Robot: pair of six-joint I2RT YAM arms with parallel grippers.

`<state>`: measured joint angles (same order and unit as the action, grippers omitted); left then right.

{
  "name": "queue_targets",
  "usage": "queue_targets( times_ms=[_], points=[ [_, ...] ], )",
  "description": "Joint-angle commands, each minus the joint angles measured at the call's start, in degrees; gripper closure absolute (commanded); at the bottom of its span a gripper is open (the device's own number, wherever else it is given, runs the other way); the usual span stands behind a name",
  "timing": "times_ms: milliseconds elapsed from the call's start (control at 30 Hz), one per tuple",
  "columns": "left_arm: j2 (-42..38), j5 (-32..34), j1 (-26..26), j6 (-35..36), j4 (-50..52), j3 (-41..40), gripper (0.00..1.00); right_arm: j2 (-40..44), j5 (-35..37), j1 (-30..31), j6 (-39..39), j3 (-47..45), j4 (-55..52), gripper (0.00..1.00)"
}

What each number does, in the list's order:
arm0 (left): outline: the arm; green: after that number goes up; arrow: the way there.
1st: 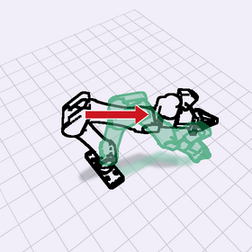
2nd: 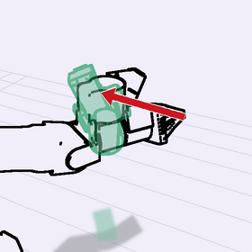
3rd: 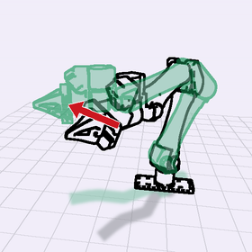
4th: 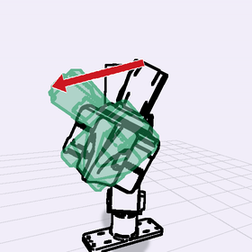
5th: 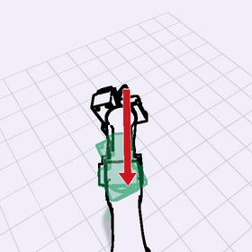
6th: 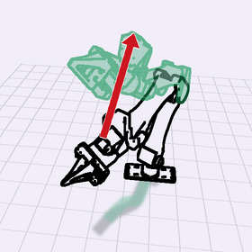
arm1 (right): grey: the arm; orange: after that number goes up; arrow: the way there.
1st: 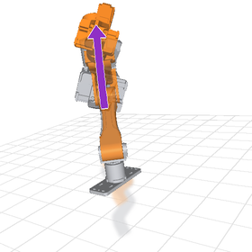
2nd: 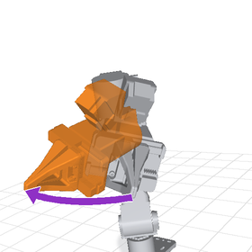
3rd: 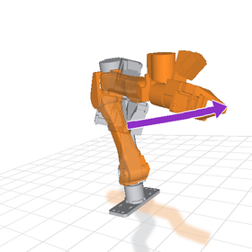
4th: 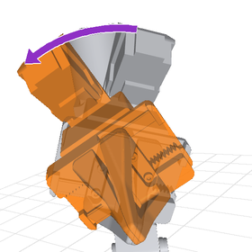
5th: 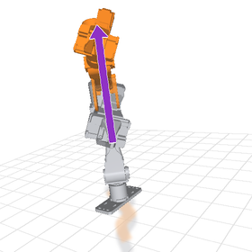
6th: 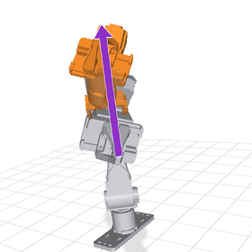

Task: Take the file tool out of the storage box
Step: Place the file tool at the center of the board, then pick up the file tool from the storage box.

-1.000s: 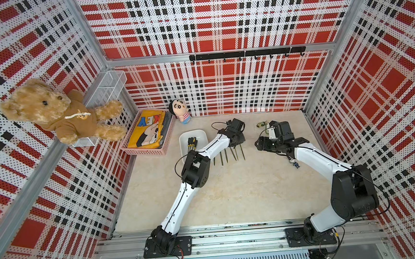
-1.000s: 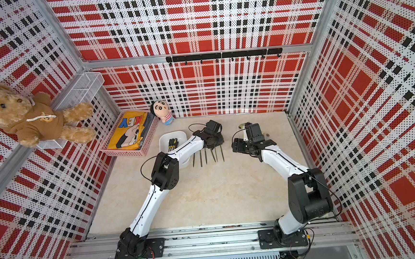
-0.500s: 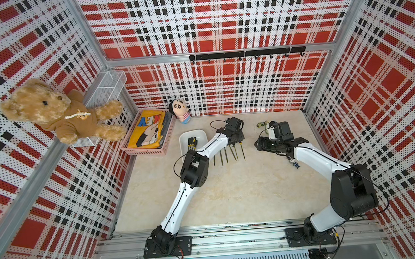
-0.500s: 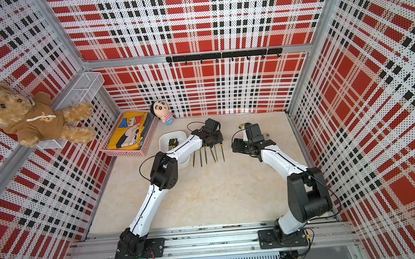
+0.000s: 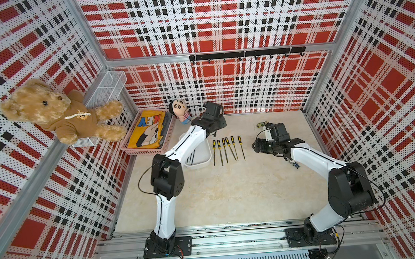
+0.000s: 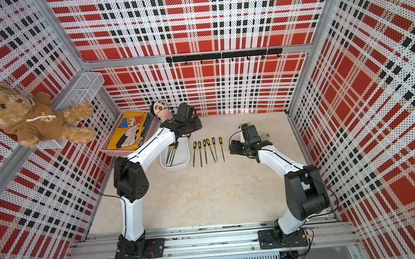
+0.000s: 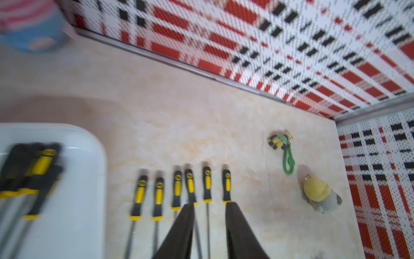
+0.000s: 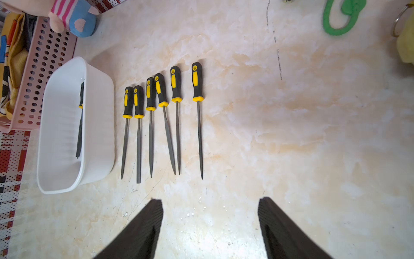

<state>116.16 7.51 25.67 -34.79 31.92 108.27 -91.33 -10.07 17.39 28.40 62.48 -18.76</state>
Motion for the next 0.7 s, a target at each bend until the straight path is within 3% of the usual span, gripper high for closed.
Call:
queue_targets(
  times_ms=[0, 200, 667],
  points=[
    [-1.23, 4.39, -4.02, 5.12, 3.26, -6.84, 0.7, -1.37, 0.48, 0.89, 0.42, 0.18, 1.18, 0.25],
    [-0.08, 7.11, -7.77, 7.6, 3.46, -11.93, 0.71, -2.28, 0.79, 2.01, 0.64, 1.12, 1.02, 0.25],
    [11.52, 6.32, -10.09, 8.15, 4.47, -7.61, 0.72, -2.31, 1.97, 2.39, 0.16, 0.8, -0.22, 0.24]
  ],
)
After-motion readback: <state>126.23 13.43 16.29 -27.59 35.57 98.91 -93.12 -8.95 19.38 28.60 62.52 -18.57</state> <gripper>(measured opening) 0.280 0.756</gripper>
